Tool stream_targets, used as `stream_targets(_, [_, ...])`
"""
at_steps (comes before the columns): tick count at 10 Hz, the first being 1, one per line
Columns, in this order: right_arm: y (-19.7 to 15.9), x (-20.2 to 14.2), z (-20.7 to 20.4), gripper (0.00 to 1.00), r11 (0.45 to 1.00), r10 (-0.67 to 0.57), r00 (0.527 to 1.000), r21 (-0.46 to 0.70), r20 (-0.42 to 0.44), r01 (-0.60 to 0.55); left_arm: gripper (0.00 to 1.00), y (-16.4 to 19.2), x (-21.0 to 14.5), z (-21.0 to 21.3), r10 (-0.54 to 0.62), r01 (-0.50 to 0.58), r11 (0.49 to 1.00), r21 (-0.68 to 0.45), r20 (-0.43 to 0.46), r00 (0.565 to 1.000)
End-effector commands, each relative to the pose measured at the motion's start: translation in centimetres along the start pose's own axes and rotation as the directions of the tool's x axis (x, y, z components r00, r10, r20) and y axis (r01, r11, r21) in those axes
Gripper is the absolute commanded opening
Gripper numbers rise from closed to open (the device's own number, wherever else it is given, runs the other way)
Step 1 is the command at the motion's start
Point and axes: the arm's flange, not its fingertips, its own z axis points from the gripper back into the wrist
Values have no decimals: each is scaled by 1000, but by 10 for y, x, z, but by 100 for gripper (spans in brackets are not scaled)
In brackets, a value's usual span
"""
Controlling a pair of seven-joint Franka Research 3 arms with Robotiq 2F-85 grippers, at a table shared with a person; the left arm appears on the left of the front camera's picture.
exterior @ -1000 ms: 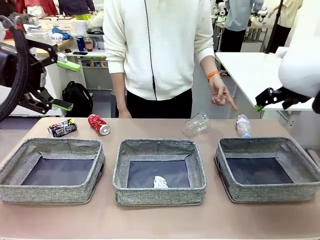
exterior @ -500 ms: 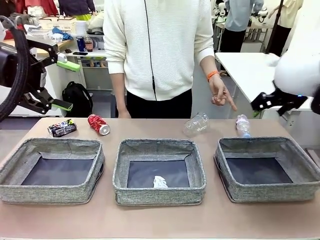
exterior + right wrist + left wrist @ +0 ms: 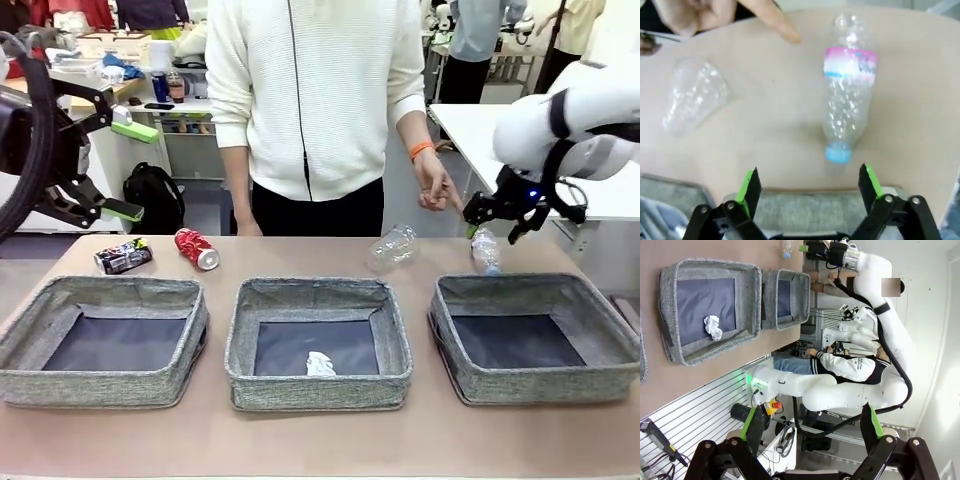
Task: Sort the waste into the appropriate baskets.
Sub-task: Pick up the waste item pointed out by the person.
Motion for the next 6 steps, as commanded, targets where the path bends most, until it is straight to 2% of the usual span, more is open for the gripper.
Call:
stream_targets(1, [8, 23, -16, 100, 997, -48, 999, -55, -15, 47, 100, -1, 0, 0, -14, 14, 1000, -22, -2, 1000])
stream_targets(2, [7, 30, -27, 100, 995, -79, 997, -68, -25, 77, 100, -1, 0, 0, -14, 14, 1000, -22, -2, 1000])
stream_targets(4, [-3, 35, -44, 100, 967, -188, 982, -177, -7, 184, 100, -1, 0, 0, -14, 14, 1000, -22, -2, 1000])
stream_targets(6, [-5, 34, -45, 100, 959, -206, 978, -191, 31, 208, 100, -1, 0, 0, -14, 14, 1000, -22, -2, 1000])
